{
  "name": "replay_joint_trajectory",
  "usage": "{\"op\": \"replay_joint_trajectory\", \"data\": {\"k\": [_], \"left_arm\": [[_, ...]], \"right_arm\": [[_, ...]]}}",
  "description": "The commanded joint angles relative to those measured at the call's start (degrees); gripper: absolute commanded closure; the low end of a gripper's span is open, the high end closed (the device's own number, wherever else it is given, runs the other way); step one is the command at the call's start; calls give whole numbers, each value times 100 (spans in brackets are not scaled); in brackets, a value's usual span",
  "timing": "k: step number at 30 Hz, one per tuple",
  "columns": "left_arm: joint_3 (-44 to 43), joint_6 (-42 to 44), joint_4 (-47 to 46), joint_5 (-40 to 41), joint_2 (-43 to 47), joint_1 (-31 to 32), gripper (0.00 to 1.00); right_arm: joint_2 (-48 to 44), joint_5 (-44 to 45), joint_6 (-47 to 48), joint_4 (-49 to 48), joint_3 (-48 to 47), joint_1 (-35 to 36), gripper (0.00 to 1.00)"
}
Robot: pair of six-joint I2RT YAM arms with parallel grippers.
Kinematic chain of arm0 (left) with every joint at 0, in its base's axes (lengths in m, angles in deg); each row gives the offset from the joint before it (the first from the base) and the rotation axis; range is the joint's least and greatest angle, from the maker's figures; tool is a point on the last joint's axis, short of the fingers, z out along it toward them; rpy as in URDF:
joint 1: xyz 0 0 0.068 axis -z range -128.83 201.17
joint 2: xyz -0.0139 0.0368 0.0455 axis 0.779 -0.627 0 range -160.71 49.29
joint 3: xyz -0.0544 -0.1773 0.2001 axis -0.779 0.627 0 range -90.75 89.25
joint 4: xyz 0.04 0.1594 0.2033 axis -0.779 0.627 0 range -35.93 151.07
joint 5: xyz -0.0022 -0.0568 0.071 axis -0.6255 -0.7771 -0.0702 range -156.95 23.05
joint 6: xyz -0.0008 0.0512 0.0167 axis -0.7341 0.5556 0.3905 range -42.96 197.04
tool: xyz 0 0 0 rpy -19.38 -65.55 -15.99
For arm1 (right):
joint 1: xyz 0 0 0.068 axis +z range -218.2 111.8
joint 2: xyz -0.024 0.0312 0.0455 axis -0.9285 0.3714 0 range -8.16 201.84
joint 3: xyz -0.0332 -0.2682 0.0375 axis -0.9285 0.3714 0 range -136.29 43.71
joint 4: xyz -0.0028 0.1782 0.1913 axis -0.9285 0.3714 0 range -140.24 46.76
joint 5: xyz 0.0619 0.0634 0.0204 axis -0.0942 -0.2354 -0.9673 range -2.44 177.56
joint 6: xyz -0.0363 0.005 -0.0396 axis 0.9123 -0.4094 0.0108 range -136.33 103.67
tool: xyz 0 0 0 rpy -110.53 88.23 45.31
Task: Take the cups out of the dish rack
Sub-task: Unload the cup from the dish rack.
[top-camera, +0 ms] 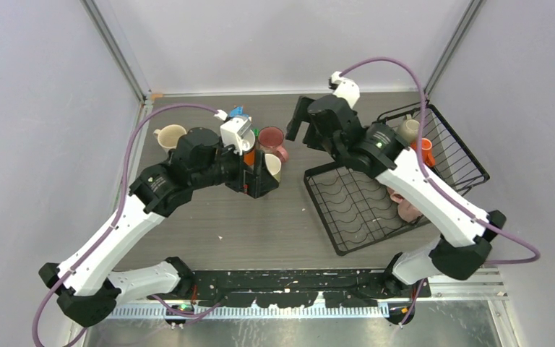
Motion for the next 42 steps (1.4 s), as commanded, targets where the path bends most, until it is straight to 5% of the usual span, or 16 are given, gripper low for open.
{"op": "replay_joint_trajectory", "data": {"k": [1, 10, 23, 33, 42], "left_arm": [[83, -92, -510, -188, -61, 80, 0], [249, -165, -757, -220, -224, 207, 0], [404, -166, -788, -210, -220, 241, 0], [468, -126, -758, -228, -172, 249, 0], [477, -100, -745, -283, -189, 246, 0]], "right_arm": [[-608, 831, -172, 245, 73, -32, 0], [-1381, 1428, -325, 1263, 197, -394, 0], [-1900, 1230, 117, 2090, 638, -2509, 0], [-1595, 322, 766, 1688, 1007, -4169, 0], [-1251, -335, 1312, 1244, 1259, -4878, 18]]}}
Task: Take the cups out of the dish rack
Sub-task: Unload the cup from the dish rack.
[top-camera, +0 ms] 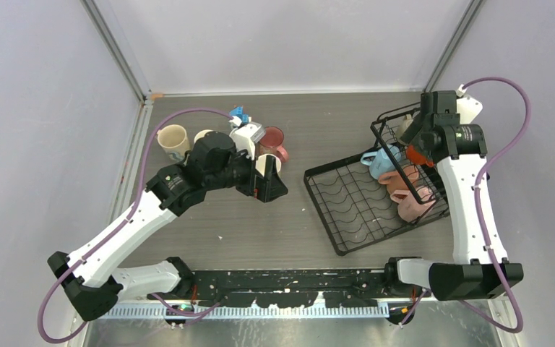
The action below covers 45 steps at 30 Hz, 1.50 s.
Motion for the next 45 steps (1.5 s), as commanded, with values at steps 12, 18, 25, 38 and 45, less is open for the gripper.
{"op": "replay_joint_trajectory", "data": {"k": [12, 18, 25, 38, 45], "left_arm": [[52, 109, -223, -153, 67, 23, 0], [69, 98, -227, -179, 49, 19, 0], [107, 62, -232, -207, 66, 19, 0], [167, 71, -235, -196, 124, 23, 0], [187, 71, -245, -223, 137, 20, 0]], "right_arm": [[450, -620, 925, -750, 27, -615, 21], [515, -778, 1136, -833, 124, -610, 22], [634, -926, 1317, -905, 201, -615, 22], [685, -888, 1342, -863, 359, -615, 28], [588, -835, 1289, -778, 434, -615, 30]]}}
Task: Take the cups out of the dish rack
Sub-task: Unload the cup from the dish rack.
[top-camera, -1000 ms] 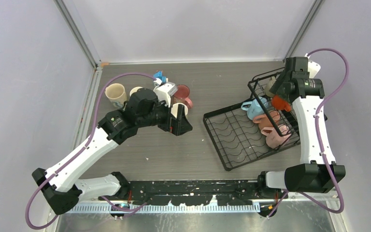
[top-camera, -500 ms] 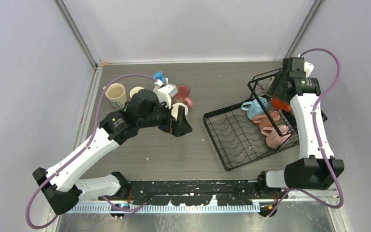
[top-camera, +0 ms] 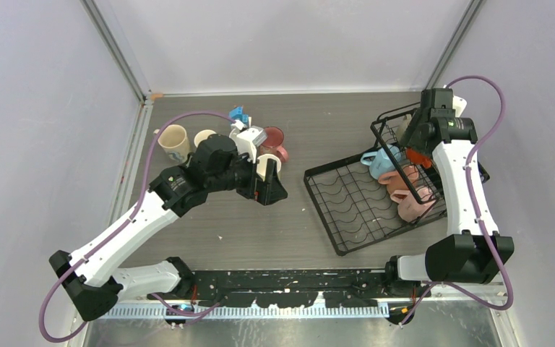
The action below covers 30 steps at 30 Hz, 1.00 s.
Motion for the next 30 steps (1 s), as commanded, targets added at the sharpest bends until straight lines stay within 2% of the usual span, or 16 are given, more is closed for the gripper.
{"op": "replay_joint_trajectory", "data": {"k": [1, 6, 12, 16, 30], "left_arm": [[8, 69, -244, -128, 135, 17, 0], [23, 71, -245, -145, 160, 17, 0], [39, 77, -241, -136, 189, 17, 0], [52, 78, -240, -125, 214, 17, 0], [114, -52, -361, -162, 229, 21, 0]], "right_arm": [[-91, 32, 21, -4, 14, -25, 31], [-126, 90, -28, 39, -26, -25, 39], [-153, 170, -117, 186, -224, -25, 56], [-204, 297, -219, 369, -450, -25, 62], [-259, 587, -404, 869, -1230, -21, 67]]}}
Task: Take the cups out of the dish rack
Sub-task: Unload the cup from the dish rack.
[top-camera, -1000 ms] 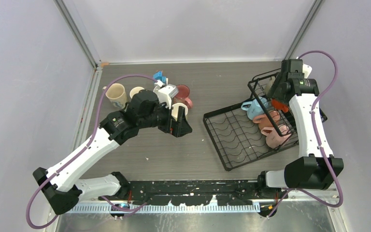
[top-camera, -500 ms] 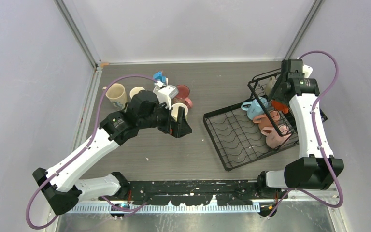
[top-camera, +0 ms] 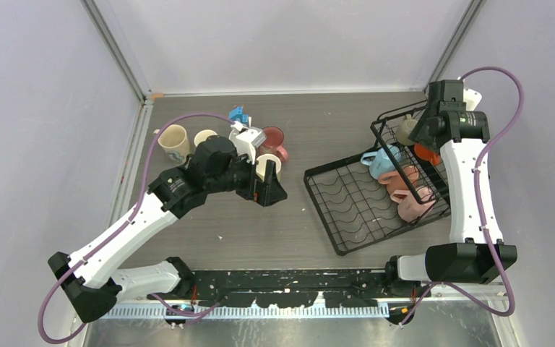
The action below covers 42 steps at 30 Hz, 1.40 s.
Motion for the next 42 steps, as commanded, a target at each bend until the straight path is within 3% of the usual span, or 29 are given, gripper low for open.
{"op": "replay_joint_trajectory", "data": {"k": [1, 19, 28, 35, 42], "left_arm": [[28, -38, -319, -123, 146, 17, 0], [99, -623, -925, -289, -35, 8, 0], [112, -1033, -1399, -517, -308, -65, 0], [340, -1454, -1931, -640, -357, -262, 0], [788, -2030, -2764, -713, -334, -447, 0]], "right_arm": [[-252, 257, -128, 145, -504, -25, 67], [-393, -571, -274, 428, -1151, -9, 69], [-593, -1063, -605, 350, -1153, 376, 70], [-415, -911, -1085, 243, -1239, 1709, 70], [-323, -1215, -1809, -533, -836, 2861, 70]]}}
